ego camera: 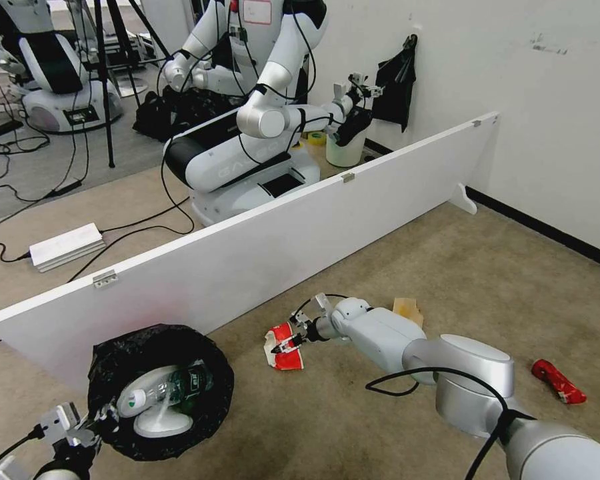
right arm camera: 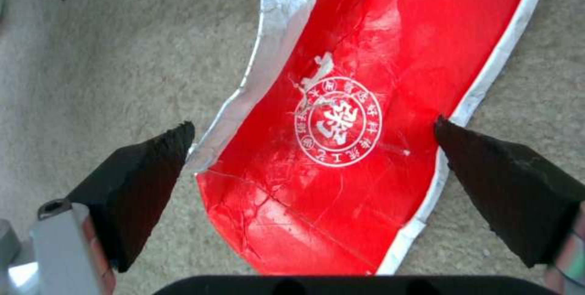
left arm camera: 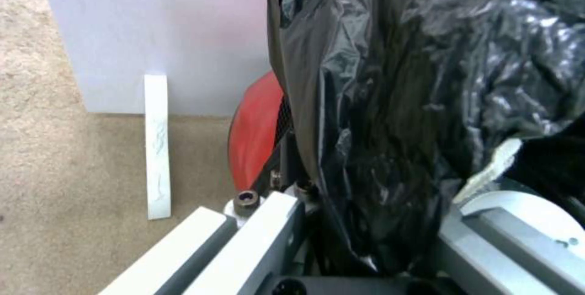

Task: Pick up the trash bin, then pick up the garbage from the floor and place it into the trash bin.

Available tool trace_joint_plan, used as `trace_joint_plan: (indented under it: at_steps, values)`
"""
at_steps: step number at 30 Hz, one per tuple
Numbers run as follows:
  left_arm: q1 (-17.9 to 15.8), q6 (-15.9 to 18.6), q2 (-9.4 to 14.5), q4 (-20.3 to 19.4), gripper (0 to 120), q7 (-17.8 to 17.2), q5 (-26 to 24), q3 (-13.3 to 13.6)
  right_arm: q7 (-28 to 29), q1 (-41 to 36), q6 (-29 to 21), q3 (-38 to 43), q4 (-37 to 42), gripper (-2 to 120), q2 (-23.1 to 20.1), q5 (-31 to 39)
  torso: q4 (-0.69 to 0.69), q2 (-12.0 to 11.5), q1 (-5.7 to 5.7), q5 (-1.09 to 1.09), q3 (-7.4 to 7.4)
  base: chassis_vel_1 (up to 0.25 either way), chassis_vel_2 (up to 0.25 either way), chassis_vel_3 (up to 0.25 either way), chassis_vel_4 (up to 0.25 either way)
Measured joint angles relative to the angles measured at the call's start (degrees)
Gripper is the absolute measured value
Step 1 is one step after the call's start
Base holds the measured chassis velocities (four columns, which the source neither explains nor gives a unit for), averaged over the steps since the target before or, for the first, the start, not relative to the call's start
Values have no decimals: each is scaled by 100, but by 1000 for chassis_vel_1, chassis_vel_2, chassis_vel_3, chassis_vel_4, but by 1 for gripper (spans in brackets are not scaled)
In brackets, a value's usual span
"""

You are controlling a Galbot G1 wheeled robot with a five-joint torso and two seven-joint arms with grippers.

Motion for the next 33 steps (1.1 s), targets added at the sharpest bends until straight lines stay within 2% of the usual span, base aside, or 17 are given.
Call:
trace_joint_plan:
  at_steps: [25,30,32,33]
  values:
    - [-9,-24,12,70,0,20,14,45,43,-108,94,68,-223,100,189,-170,0,1,0,0,-1,0,0,0,0]
    - [-5,-39,11,87,0,24,15,47,40,-111,100,78,-241,94,203,-209,-2,1,-1,-2,-1,0,0,0,0]
    - [-5,-40,10,87,0,26,15,48,40,-111,101,80,-234,86,202,-240,-4,1,-1,-2,-1,0,0,0,0]
    - [-5,-40,10,87,0,26,15,48,40,-111,101,80,-234,86,202,-240,-4,1,-1,-2,-1,0,0,0,0]
